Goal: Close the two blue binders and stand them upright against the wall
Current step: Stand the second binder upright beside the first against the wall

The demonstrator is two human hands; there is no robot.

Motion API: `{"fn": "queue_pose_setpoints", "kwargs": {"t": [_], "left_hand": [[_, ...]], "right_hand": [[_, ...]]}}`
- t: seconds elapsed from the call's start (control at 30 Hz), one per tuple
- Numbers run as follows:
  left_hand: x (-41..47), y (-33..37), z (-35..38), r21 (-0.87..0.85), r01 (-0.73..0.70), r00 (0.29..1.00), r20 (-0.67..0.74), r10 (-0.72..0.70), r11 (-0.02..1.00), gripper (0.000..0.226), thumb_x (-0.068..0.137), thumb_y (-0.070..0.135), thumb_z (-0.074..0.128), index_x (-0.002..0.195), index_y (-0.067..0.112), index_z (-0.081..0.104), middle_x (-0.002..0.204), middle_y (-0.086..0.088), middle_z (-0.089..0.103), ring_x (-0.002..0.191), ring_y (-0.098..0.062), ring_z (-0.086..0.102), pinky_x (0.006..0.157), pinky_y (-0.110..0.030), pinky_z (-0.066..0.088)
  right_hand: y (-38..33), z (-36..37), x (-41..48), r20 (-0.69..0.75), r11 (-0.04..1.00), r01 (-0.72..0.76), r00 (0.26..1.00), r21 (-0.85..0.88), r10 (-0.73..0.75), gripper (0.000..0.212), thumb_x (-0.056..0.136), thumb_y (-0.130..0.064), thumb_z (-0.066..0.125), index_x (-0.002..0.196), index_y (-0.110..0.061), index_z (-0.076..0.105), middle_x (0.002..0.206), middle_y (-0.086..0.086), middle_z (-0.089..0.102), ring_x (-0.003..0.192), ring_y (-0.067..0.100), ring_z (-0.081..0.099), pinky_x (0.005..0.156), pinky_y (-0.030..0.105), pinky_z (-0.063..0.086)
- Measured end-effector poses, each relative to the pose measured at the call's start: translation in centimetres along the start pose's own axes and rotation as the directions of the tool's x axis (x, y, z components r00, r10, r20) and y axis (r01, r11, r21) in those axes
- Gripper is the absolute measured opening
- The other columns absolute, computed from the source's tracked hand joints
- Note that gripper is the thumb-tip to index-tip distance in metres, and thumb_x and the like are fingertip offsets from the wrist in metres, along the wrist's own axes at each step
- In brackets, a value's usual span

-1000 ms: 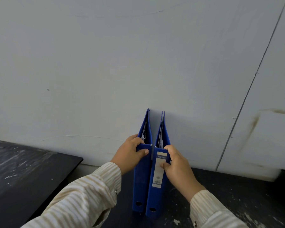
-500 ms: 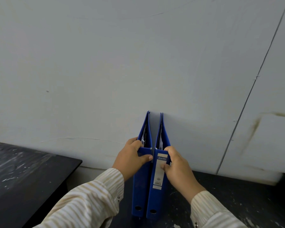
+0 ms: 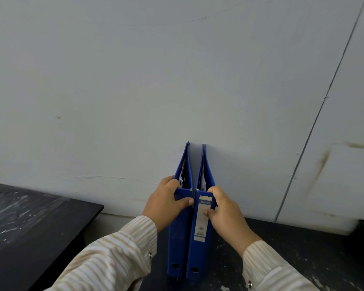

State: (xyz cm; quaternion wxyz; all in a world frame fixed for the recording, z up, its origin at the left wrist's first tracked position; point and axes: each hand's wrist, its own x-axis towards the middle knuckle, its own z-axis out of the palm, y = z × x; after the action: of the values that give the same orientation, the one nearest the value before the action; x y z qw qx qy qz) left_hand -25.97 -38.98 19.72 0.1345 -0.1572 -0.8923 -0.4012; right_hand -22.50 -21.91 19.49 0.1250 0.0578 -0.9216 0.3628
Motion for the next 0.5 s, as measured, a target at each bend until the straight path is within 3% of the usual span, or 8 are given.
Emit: {"fn": "queue_pose_setpoints", "kwargs": {"t": [0.27,0.4,0.5], "left_hand": [[-0.06,0.13,-0.01,-0.005,0.001,1.0,0.007,-0.001,1.0,0.035,0.079,0.035,0.073,0.07,0.025,0.04,0.096,0.012,0.042,0.071,-0.001,0.048,0.061,-0.013,0.034],[0.0,0.03,0.02,0.004,0.005,1.0,0.014,-0.005,1.0,0.033,0.079,0.035,0.073,0.072,0.025,0.042,0.102,0.01,0.041,0.074,-0.004,0.047,0.069,-0.018,0.036],[0.08,-0.04,0.08,0.012,0.003,1.0,0.015,-0.003,1.0,0.034,0.079,0.036,0.072,0.071,0.026,0.04,0.103,0.011,0.041,0.073,-0.003,0.048,0.064,-0.014,0.035]], "right_hand": [[0.08,0.0,-0.19,-0.022,1.0,0.006,1.0,0.021,-0.006,0.023,0.087,-0.016,0.063,0.101,-0.024,0.046,0.1,-0.003,0.059,0.088,0.007,0.057,0.063,0.015,0.047],[-0.16,0.17,-0.27,-0.037,0.998,0.005,0.999,0.056,-0.003,0.019,0.088,-0.02,0.062,0.098,-0.024,0.047,0.095,-0.004,0.058,0.081,0.003,0.056,0.059,0.014,0.045],[-0.41,0.42,-0.11,-0.05,0.997,0.005,0.999,0.074,-0.001,0.018,0.088,-0.02,0.062,0.098,-0.024,0.047,0.094,-0.006,0.057,0.08,0.0,0.055,0.059,0.012,0.043]]}}
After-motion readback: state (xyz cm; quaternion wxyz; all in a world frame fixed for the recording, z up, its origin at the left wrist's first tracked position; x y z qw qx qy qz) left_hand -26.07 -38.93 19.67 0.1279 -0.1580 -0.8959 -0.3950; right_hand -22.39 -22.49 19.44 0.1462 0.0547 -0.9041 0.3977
